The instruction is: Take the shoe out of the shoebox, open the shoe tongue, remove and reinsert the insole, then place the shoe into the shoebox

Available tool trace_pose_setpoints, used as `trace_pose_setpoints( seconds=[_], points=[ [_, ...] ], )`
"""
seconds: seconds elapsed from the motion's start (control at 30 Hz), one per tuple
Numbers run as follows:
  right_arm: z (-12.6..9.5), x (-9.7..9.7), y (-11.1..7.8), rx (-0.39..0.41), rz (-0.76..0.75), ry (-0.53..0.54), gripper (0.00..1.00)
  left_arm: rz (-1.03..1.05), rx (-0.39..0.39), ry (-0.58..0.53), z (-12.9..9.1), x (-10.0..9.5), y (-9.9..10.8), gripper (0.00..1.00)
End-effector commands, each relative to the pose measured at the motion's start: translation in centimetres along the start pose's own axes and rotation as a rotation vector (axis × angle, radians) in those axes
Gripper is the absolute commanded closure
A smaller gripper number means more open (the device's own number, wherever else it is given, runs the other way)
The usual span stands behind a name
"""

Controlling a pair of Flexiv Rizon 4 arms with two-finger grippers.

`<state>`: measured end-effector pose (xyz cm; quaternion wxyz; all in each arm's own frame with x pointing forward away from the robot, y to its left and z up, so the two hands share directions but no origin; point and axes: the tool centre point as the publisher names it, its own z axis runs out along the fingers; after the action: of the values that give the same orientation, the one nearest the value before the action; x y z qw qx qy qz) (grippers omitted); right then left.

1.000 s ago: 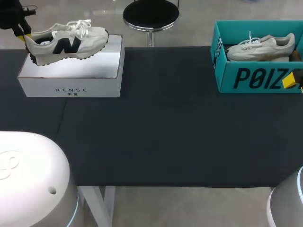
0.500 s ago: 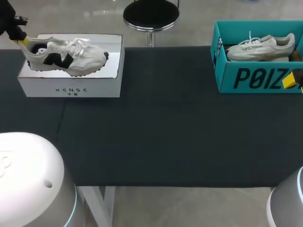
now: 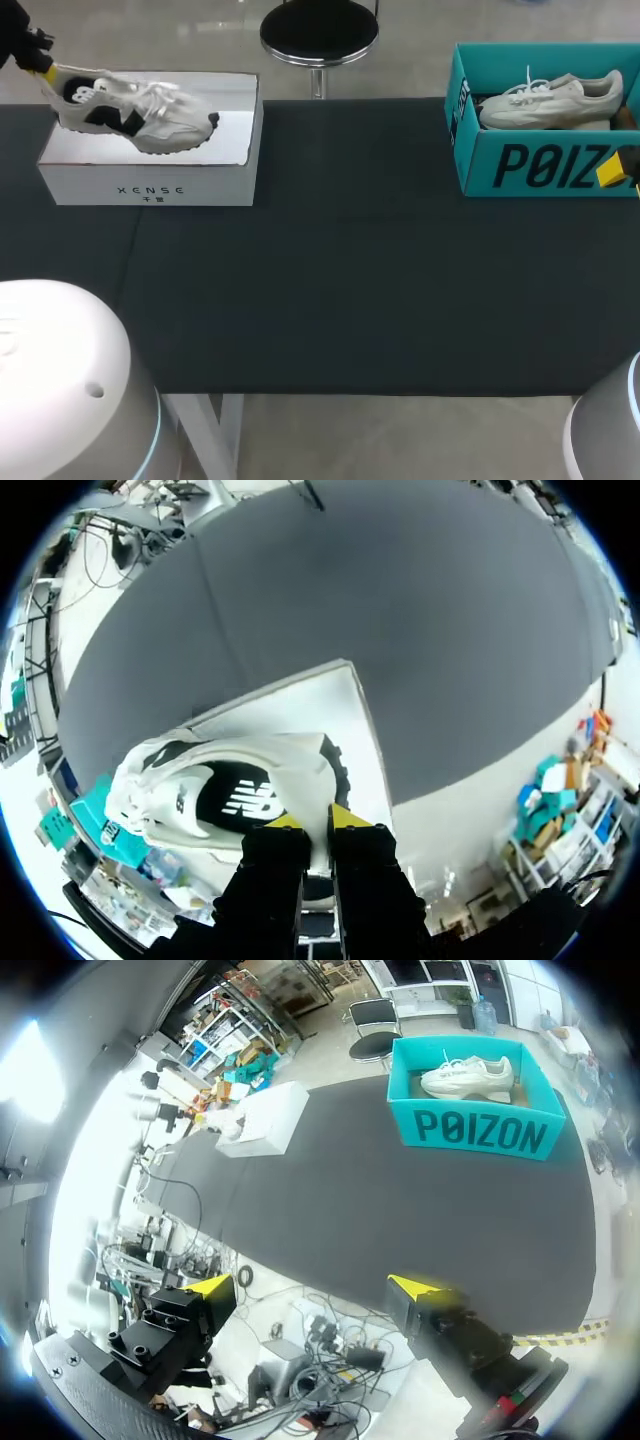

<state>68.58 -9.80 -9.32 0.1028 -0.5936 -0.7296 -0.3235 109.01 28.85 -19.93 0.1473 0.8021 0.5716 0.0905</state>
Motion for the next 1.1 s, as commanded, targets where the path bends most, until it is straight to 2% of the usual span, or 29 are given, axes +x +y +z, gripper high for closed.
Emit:
trace_pose_setpoints(
  seconds=[0.03,0.4,0.83,1.1],
  points=[
    [0.1,0.0,0.2,0.004,0.001,-0.002,0.00,-0.063,0.048,0.018,0.1,0.0,1.1,1.00],
    [0.1,0.0,0.2,0.004,0.001,-0.002,0.00,-0.241,0.110,0.005,2.9,0.7,0.4,1.00],
    [0.1,0.0,0.2,0.004,0.001,-0.002,0.00,-0.196,0.153,-0.002,6.1,-0.3,-0.8,1.00],
    [0.1,0.0,0.2,0.004,0.001,-0.002,0.00,-0.218,0.151,-0.017,7.3,-0.6,0.1,1.00]
  ],
)
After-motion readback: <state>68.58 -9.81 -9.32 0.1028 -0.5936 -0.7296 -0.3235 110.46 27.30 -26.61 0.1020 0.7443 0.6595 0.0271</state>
